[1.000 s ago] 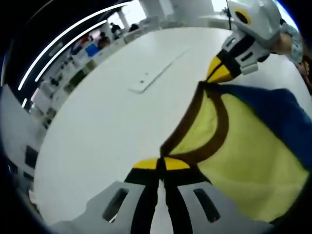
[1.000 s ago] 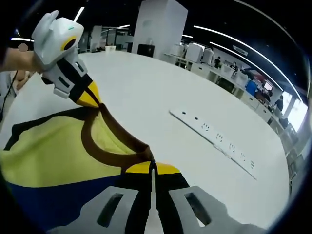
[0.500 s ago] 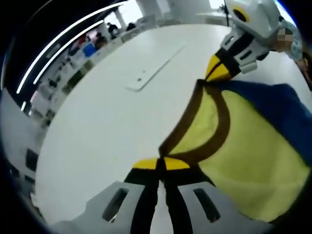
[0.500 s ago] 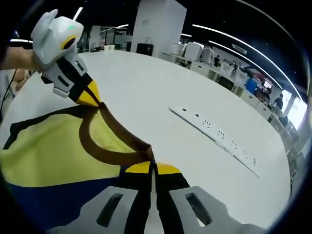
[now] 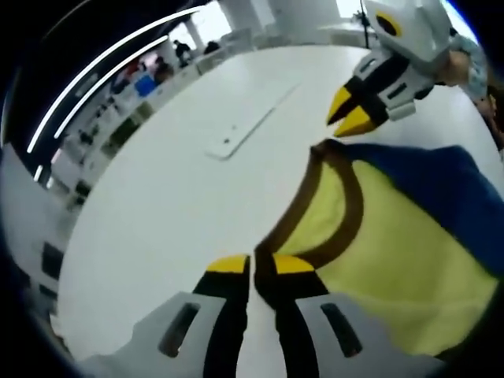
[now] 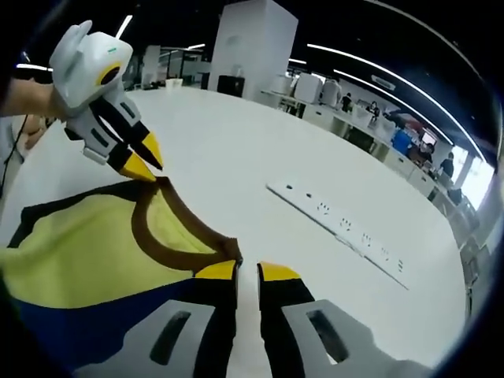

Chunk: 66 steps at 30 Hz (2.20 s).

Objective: Fold the garment on the visible template until the final outline fits inside the template.

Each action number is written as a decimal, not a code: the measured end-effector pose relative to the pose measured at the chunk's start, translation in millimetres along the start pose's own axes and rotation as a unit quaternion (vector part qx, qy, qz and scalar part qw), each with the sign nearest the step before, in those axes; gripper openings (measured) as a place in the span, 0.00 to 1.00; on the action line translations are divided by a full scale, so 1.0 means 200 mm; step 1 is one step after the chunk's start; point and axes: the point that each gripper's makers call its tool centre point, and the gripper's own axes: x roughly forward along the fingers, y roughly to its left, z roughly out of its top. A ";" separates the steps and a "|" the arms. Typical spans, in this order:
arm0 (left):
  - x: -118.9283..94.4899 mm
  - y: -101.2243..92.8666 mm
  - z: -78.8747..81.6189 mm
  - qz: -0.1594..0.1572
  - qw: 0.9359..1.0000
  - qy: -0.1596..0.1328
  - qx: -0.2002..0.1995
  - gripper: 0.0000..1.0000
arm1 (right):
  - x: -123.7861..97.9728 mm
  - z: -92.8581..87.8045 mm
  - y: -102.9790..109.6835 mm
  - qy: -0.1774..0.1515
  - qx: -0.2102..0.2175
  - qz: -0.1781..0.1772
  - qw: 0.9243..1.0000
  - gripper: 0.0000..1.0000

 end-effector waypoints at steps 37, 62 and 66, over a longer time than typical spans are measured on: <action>-0.52 -0.30 0.17 -0.088 0.994 -0.062 -0.010 0.50 | -0.41 0.21 0.24 -0.027 -0.015 0.055 0.998 0.66; -0.82 -0.52 0.18 -0.124 0.986 -0.101 -0.040 0.78 | -0.72 0.26 0.45 -0.058 -0.009 0.085 0.995 0.93; -0.84 -0.52 0.19 -0.125 0.985 -0.109 -0.036 0.80 | -0.75 0.25 0.49 -0.056 -0.008 0.096 0.994 0.96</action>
